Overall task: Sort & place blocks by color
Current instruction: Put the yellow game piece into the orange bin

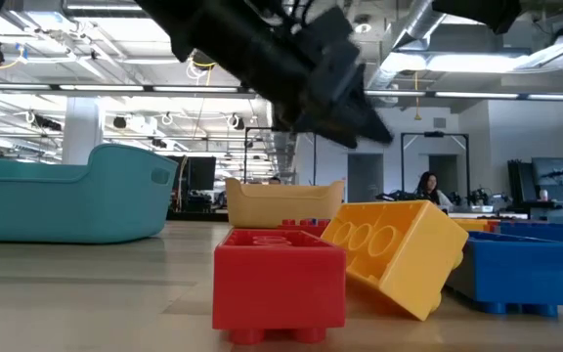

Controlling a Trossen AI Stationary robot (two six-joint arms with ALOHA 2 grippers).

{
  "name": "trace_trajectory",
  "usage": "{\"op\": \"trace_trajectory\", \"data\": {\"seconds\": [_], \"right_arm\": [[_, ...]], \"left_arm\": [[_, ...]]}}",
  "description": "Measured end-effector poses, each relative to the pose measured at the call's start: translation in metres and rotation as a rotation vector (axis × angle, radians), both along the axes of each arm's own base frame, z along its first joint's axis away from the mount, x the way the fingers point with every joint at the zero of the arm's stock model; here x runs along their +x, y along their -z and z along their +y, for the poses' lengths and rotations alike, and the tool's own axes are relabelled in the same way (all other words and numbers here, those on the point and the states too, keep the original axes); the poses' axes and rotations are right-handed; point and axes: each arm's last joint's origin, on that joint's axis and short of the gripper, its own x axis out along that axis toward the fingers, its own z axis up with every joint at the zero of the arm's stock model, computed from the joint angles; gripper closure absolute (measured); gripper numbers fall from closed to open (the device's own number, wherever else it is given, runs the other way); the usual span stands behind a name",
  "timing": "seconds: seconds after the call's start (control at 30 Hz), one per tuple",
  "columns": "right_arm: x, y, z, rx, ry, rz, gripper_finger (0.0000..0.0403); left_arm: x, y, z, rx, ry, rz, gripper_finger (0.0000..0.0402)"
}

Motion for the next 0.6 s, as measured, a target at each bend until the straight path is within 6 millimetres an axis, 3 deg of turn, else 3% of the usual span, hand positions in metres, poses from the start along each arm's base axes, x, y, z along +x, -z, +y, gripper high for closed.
{"op": "trace_trajectory", "data": {"seconds": [0.33,0.6], "right_arm": [[0.0,0.0,0.0,-0.002,0.0,0.003,0.0008],[0.0,0.001,0.0,-0.006,0.0,0.01,0.0008]], "left_arm": [[0.03,0.014,-0.006,0.085,0.107,0.107,0.0005],[0.029,0.017,-0.004,0.151,0.145,0.201,0.002]]}}
